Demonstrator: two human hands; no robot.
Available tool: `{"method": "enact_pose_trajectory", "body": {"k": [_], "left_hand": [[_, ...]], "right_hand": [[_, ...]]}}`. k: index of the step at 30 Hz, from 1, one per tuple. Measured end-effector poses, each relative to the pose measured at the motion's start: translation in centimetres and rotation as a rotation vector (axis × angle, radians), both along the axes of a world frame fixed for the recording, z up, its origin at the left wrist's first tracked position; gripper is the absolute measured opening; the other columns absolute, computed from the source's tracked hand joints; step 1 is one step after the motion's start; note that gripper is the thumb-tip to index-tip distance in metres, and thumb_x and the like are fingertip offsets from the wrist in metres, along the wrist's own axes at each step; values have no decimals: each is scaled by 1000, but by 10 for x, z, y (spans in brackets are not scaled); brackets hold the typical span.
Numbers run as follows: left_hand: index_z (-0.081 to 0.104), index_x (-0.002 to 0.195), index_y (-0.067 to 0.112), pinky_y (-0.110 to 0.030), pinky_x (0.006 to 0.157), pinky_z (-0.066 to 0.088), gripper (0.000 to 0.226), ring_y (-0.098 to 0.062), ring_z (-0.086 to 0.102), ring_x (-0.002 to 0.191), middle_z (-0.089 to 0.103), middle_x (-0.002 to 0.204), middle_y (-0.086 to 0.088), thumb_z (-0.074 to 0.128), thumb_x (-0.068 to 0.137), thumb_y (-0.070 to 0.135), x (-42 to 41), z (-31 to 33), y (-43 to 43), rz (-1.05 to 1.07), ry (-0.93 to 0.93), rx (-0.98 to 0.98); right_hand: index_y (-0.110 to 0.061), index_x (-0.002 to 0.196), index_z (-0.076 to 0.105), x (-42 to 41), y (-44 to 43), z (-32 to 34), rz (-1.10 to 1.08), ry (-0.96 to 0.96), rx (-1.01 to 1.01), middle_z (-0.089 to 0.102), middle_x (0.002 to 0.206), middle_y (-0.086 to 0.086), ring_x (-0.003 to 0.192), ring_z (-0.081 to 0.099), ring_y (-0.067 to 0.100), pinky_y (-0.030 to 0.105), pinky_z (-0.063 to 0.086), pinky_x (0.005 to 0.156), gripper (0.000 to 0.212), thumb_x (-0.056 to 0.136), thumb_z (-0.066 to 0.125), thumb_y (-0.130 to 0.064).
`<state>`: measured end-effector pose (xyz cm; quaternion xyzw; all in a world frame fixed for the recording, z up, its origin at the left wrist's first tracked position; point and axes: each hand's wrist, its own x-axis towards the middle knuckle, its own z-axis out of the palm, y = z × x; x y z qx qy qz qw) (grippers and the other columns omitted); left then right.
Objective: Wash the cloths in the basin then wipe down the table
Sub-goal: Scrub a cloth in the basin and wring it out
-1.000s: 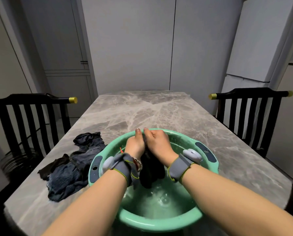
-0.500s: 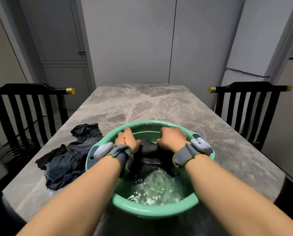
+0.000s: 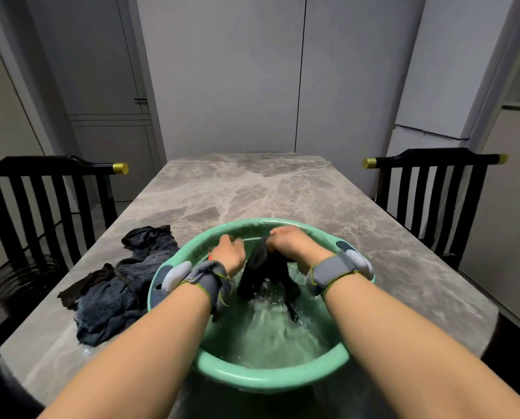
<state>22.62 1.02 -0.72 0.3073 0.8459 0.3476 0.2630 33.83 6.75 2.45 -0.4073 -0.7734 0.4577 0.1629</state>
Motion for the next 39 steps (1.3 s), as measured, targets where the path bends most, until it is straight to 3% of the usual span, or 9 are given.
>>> {"method": "enact_pose_trajectory", "body": {"k": [5, 9, 13, 18, 23, 25, 28, 31, 39], "left_hand": [[56, 115, 4, -46, 85, 47, 78, -32, 56, 101, 57, 107, -26, 8, 95, 61, 10, 17, 0, -34, -606, 209], [51, 129, 21, -47, 84, 45, 59, -25, 58, 97, 62, 102, -8, 20, 97, 59, 12, 32, 3, -2, -1107, 471], [52, 121, 18, -36, 81, 54, 44, -21, 61, 97, 64, 110, -6, 29, 99, 48, 27, 32, 15, 62, -969, 520], [47, 76, 16, -3, 31, 31, 49, -9, 42, 21, 50, 42, 1, 23, 99, 53, 21, 36, 12, 99, -770, 482], [55, 84, 20, -9, 40, 34, 47, -7, 44, 33, 46, 50, 3, 23, 99, 51, 8, 35, 7, 10, -611, 424], [55, 123, 18, -17, 54, 41, 45, -4, 47, 53, 50, 67, 8, 22, 103, 41, 9, 32, 3, -133, -495, 343], [51, 127, 7, -23, 64, 40, 59, -13, 51, 69, 67, 98, -6, 16, 101, 46, 14, 26, 4, -119, -444, 327], [54, 67, 1, -22, 48, 35, 80, -24, 51, 48, 58, 40, -11, 7, 95, 60, 22, 24, 3, 34, -335, 294], [64, 77, 4, -33, 80, 42, 70, -36, 62, 96, 67, 98, -26, 14, 100, 48, 26, 20, -3, -74, 252, 308]], "right_hand": [[-2, 64, 46, -5, -15, 21, 160, 821, -582, 54, 52, 10, 54, 52, 22, 24, 46, 55, 19, 72, 33, 9], [-6, 92, 51, -10, -18, 22, -10, 758, -388, 59, 78, 8, 72, 57, 18, 26, 50, 67, 4, 91, 51, -10], [-14, 131, 34, -7, -17, 14, -154, 445, 210, 48, 109, 5, 100, 47, 20, 25, 36, 87, 47, 90, 57, -20], [-14, 136, 42, 2, -18, 20, 63, 261, 437, 34, 146, 8, 135, 29, 26, 25, 23, 108, 64, 73, 50, -19], [-24, 151, 7, 17, -30, 13, 237, -155, 868, -15, 158, 2, 142, 20, 28, 36, 38, 107, 95, 73, 57, -3], [-24, 151, 4, 9, -30, 8, 240, -256, 960, -18, 157, 5, 140, 22, 31, 41, 42, 103, 94, 78, 59, -1], [-20, 150, 9, 1, -25, 2, 244, -323, 995, -2, 158, 9, 135, 33, 33, 43, 45, 98, 85, 82, 58, -3], [-11, 137, 35, 0, -24, 3, 194, -372, 1015, 42, 134, 13, 113, 55, 35, 40, 46, 82, 54, 87, 54, -11], [-18, 82, 63, -1, -29, 4, 81, -394, 746, 64, 78, 4, 79, 60, 30, 28, 35, 54, 9, 83, 54, -19]]}}
